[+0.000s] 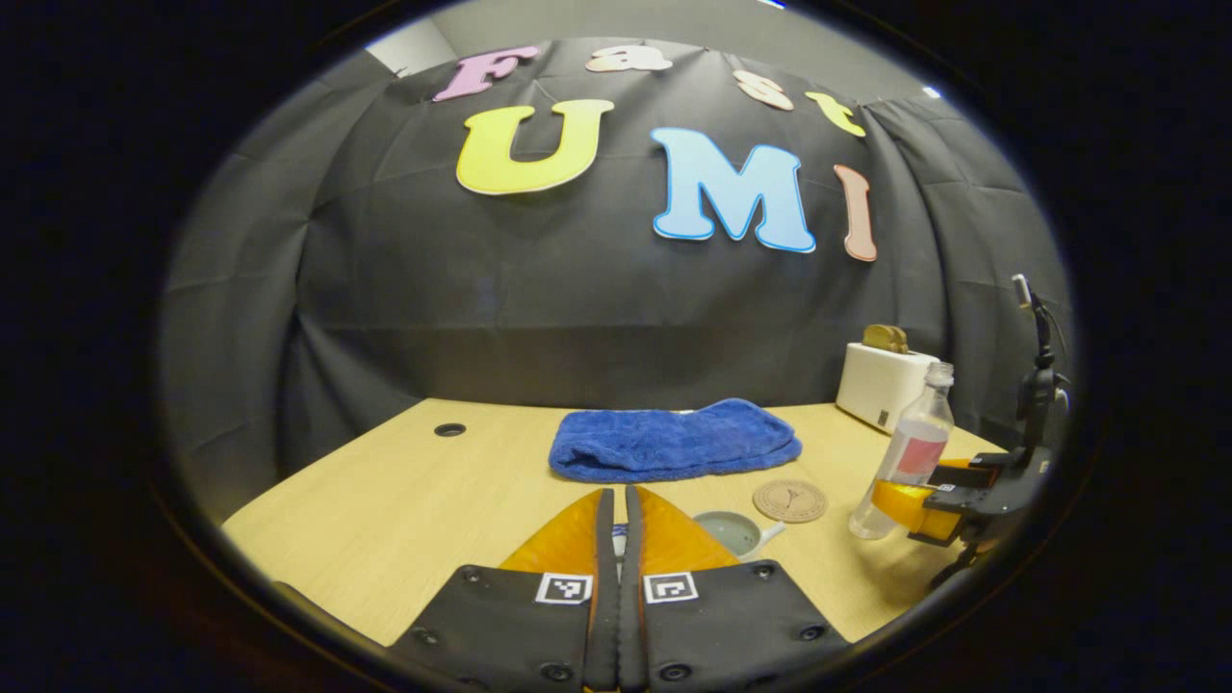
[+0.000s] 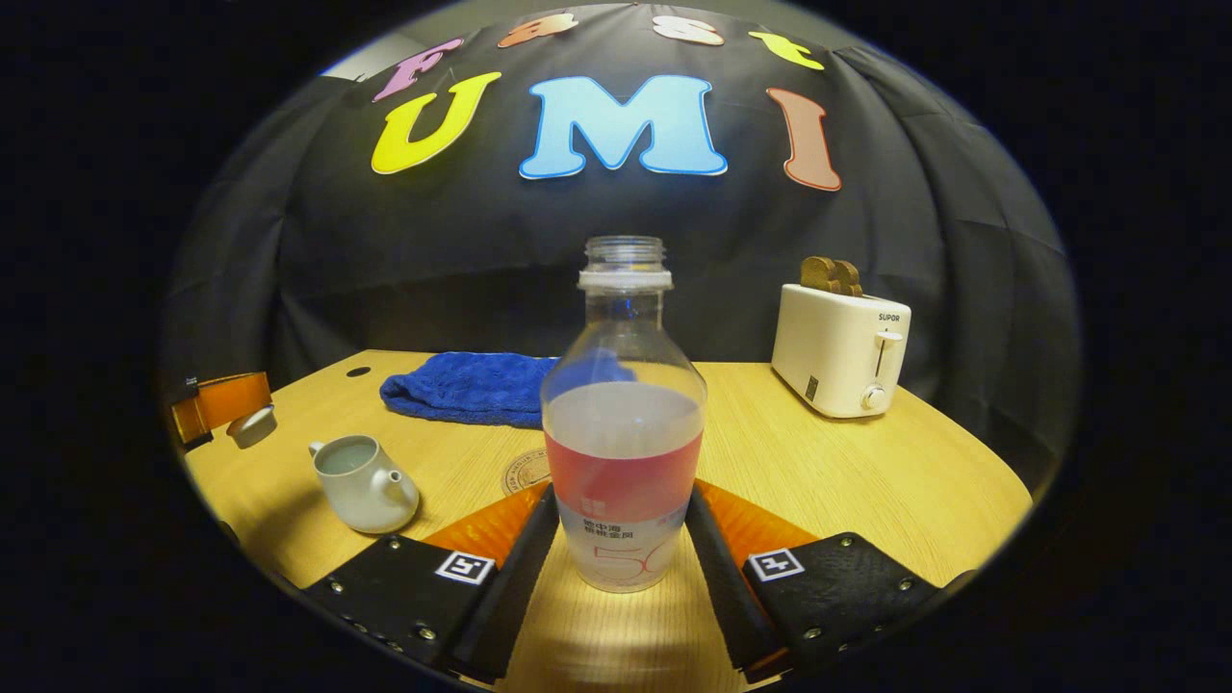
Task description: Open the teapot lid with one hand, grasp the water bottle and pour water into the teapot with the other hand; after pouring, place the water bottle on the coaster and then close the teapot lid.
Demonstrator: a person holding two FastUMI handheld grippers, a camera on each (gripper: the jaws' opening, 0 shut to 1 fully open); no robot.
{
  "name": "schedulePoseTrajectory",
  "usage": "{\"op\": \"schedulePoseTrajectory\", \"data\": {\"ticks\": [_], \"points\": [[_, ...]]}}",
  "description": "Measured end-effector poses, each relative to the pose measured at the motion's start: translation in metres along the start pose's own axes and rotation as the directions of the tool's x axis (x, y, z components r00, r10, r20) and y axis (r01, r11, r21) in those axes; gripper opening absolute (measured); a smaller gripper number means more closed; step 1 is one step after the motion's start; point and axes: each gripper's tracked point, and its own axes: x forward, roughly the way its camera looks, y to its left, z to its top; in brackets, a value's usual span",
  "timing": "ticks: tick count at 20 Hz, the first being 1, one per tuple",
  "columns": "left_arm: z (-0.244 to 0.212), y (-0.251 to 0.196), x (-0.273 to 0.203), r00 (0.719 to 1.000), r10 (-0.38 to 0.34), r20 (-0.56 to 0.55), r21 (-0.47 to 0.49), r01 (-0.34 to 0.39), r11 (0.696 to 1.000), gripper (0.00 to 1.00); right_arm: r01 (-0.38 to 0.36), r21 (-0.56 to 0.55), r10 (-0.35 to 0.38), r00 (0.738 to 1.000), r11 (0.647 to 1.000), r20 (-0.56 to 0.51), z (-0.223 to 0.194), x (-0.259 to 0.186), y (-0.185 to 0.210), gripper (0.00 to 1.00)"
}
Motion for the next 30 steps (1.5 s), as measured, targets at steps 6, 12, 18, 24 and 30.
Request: {"op": "schedulePoseTrajectory", "data": {"ticks": [6, 12, 18, 24, 30], "points": [[-0.012, 0.008, -0.001, 1.000, 0.000, -0.019, -0.025, -0.001, 1.000, 0.07, 0.020, -0.056, -0.020, 1.000, 0.998, 0.008, 0.006, -0.002, -0.002, 0.76], [-0.013, 0.014, -0.004, 1.000, -0.001, -0.015, -0.032, 0.001, 0.999, 0.06, 0.117, -0.265, -0.094, 0.991, 0.957, 0.097, 0.040, -0.007, -0.004, 0.76], [-0.017, 0.027, -0.010, 1.000, 0.006, -0.023, -0.038, -0.007, 0.999, 0.05, 0.195, -0.554, -0.106, 0.976, 0.810, 0.188, 0.071, -0.002, 0.017, 0.75], [-0.022, 0.050, -0.017, 0.999, 0.034, -0.030, -0.047, -0.035, 0.998, 0.06, 0.247, -0.783, -0.096, 0.967, 0.571, 0.235, 0.076, 0.008, 0.039, 0.76], [-0.028, 0.066, -0.020, 0.998, 0.055, -0.037, -0.058, -0.057, 0.997, 0.06, 0.287, -0.902, -0.065, 0.958, 0.322, 0.281, 0.077, 0.012, 0.049, 0.76]]}}
